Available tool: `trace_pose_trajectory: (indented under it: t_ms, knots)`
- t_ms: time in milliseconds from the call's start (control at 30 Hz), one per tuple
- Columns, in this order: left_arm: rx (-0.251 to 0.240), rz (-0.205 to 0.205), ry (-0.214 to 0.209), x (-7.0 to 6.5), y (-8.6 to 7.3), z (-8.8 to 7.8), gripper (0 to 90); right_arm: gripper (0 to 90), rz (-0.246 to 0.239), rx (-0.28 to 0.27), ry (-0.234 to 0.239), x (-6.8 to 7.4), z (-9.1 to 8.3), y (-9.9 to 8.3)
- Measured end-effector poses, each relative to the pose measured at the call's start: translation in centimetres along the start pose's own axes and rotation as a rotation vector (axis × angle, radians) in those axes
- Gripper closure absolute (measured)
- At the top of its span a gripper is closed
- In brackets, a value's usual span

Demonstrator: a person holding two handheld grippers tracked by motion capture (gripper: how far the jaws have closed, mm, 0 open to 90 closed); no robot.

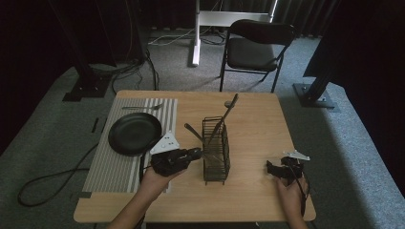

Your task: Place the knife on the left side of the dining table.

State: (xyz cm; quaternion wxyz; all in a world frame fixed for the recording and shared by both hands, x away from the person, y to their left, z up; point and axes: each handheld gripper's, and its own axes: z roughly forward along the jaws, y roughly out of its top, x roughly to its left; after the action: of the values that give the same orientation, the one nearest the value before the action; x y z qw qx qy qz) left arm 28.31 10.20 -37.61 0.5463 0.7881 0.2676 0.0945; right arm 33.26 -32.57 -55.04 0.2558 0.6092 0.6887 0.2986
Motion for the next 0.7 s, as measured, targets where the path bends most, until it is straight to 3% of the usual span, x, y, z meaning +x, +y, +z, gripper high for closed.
trace_pose_trajectory:
  t_ms: [200,433,700]
  knots:
    - [-0.024,0.003,-0.014,0.1,0.8,1.2,83.5,11.6,0.000,0.000,0.000,0.0,0.0,0.0]
    - [-0.047,-0.021,-0.026,0.6,1.3,2.2,83.5,11.6,-0.001,0.000,0.000,0.0,0.0,0.0]
    - [-0.053,0.027,-0.037,0.0,2.2,3.5,83.5,11.6,0.000,0.000,0.000,0.0,0.0,0.0]
